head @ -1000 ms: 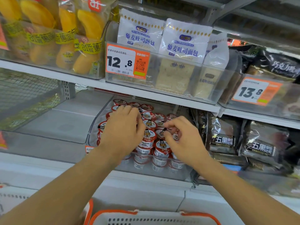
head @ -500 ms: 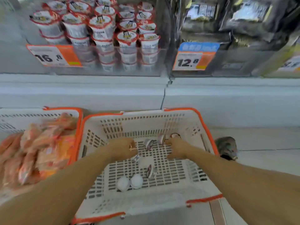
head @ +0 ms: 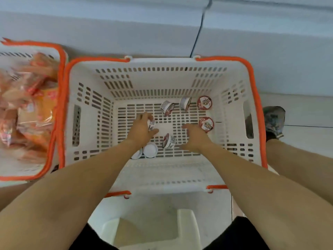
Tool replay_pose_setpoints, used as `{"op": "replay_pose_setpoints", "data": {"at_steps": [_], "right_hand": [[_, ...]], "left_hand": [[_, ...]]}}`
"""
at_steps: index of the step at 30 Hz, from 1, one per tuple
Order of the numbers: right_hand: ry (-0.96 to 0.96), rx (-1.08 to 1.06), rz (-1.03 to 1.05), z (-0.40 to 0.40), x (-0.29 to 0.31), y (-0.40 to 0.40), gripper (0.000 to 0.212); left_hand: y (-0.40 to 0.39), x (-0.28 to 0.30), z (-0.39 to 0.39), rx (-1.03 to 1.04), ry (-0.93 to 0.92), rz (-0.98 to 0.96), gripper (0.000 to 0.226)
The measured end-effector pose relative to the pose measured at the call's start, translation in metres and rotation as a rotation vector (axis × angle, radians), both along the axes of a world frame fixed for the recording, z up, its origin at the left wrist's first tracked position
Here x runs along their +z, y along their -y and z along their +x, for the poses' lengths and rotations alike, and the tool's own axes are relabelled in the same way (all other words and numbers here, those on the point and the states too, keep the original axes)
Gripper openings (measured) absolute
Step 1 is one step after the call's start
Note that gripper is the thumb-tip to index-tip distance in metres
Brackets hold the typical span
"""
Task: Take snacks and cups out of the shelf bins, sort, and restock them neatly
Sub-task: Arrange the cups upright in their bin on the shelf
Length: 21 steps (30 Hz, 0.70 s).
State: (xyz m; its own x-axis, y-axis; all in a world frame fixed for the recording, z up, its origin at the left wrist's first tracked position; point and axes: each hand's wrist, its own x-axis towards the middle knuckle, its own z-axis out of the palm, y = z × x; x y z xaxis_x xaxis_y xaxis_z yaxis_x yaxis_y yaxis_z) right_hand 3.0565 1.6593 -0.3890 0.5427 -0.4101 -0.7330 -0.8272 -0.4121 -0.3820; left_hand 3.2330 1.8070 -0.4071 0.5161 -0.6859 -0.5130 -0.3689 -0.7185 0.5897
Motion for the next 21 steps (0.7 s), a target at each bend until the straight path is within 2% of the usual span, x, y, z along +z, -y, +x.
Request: {"op": "replay_pose_setpoints", "data": {"at_steps": [2,3,5,7,8,10,12,14,17,18,21], "right_hand": [[0.098,-0.002,-0.094,0.005,0.001,-0.004,0.089],[0.130,0.006,-0.081,0.008,0.003,-0.005,0.093],[0.135,0.062,0.027,0.017,0.005,-0.009,0.108],[0.093,0.126,0.108,0.028,0.004,-0.018,0.108],[0.081,0.152,0.128,0.033,0.002,-0.023,0.099],[0.076,0.184,0.134,0.040,-0.003,-0.034,0.067],[0.074,0.136,0.135,0.044,-0.006,-0.041,0.041],[0.064,0.084,0.176,0.045,-0.007,-0.045,0.047],[0.071,0.055,0.270,0.048,-0.005,-0.050,0.078],[0.080,0.060,0.266,0.051,-0.004,-0.051,0.080],[0.143,0.044,0.230,0.065,-0.001,-0.057,0.063]], "left_hand": [[-0.001,-0.002,0.006,0.034,0.004,-0.054,0.037],[-0.001,-0.001,0.010,0.063,-0.010,-0.079,0.035],[-0.002,0.007,0.018,0.140,-0.074,-0.092,0.033],[-0.003,0.017,0.027,0.156,-0.130,-0.042,0.036],[-0.004,0.021,0.031,0.115,-0.145,0.001,0.036],[-0.009,0.026,0.040,-0.009,-0.168,0.127,0.027],[-0.018,0.027,0.047,-0.076,-0.178,0.257,0.021],[-0.028,0.025,0.051,-0.084,-0.188,0.342,0.025],[-0.040,0.024,0.048,-0.202,-0.124,0.464,0.042],[-0.043,0.023,0.045,-0.258,-0.089,0.498,0.043],[-0.051,0.017,0.039,-0.288,-0.082,0.505,0.033]]}}
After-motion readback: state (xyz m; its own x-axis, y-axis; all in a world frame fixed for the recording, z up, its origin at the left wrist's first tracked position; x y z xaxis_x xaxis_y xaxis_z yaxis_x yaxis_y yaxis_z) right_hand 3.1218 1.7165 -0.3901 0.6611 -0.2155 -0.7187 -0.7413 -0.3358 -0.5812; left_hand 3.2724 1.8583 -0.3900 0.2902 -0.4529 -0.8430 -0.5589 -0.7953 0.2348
